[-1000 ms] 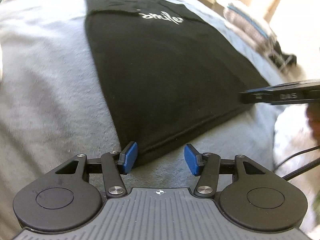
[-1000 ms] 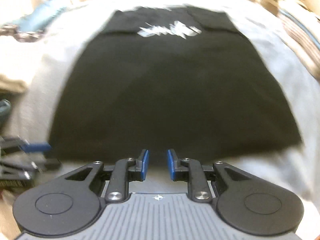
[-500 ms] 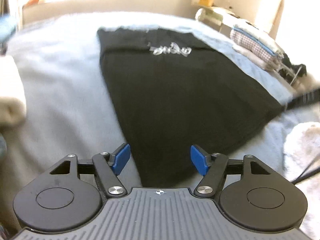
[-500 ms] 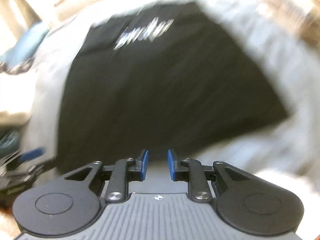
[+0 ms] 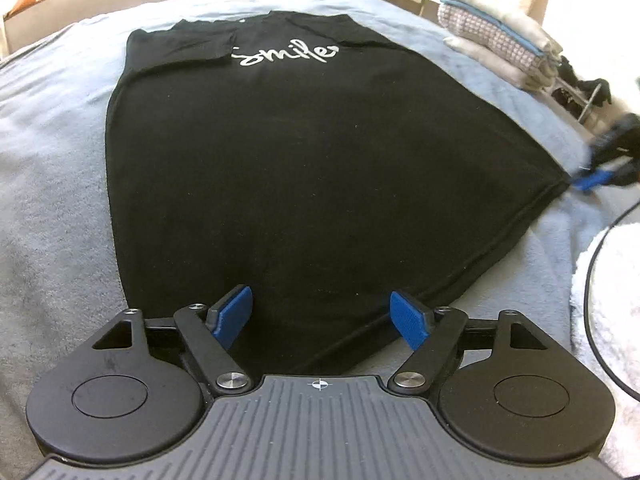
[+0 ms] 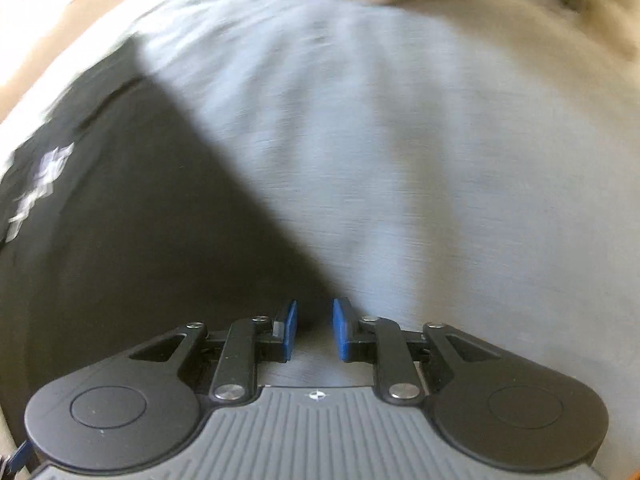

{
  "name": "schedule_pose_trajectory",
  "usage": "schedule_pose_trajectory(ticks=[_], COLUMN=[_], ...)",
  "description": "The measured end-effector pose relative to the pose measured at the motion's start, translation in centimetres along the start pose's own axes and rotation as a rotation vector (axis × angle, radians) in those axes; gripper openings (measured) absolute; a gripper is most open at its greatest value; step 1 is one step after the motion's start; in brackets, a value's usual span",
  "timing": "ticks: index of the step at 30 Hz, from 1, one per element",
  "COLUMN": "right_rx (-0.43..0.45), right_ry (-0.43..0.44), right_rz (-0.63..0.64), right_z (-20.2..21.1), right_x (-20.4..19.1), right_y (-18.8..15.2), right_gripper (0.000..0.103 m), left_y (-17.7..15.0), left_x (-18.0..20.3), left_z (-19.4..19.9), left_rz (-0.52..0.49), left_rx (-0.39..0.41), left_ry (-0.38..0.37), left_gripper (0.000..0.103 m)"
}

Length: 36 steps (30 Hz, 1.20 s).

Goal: Fold clothes

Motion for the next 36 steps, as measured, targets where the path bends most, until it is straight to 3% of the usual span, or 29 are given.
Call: schedule_pose_trajectory(ticks=[5,12,14,18,22,26,30,34,35,36], right_rx=[0.083,0.219,0.258,0.321,0.306,0.315,0.274,0.237,0.256,0.279], right_ry=[0.167,0.452,0.534,0.515,0.442,0.426,0.326,0.402,0.408,0.412], right_rz=[0.001,0.035,0.044,0.041,0.116,0.175,0.173,0.216,0.231,0.247], right_z=[4.4,10.5,12.4,12.3,10.5,10.8,10.3,11.4,11.8,12.2], right_x=[-2.3,-7.3,-8.6,-10.2,-11.7,-12.0,-11.9,-13.1,-13.5,-13.9], right_y=[-1.2,-2.7,-3.1,-5.1,-7.4,-9.0,-10.0,-11.8,-12.3,-12.8], right_gripper=[0.026,0.034,0.034,0.035,0.036,0.035,0.036,0.036,0.036,0.036], left_y=[-0.6,-0.4,-0.8,-0.6,-0.4,0.2,1.5,1.0,1.0,1.0], left_x=[0.1,1.5,1.3,0.0,-1.3,0.4,1.3,1.0,0.4,-0.2], left_z=[-0.6,-0.7,0.1,1.7,3.4,4.9,4.9,5.5,5.5,5.3], left_rz=[-0.050,-0.110,-0.078,0.014,0.106,-0.067,-0.107,-0.151,-0.144,-0.121], left_rx=[-0.056,-0.117,-0.100,-0.049,0.002,0.039,0.059,0.074,0.106,0.111], left_ry=[0.092,0.110,0.063,0.107,0.169,0.265,0.246,0.198,0.206,0.222], left_gripper=[0.082,0.083,0.083,0.083,0.083,0.083,0.083,0.085,0.093,0.094])
Point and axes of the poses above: each gripper's, at about its wrist camera, not at the fingertips, and z roughly against the way its jaws point, x to its right, y to its top, the point moved 8 cm from there along -z, roughly the way its jaws point, and after that the axes turned 15 degrees about -y, right-handed, at the moved point
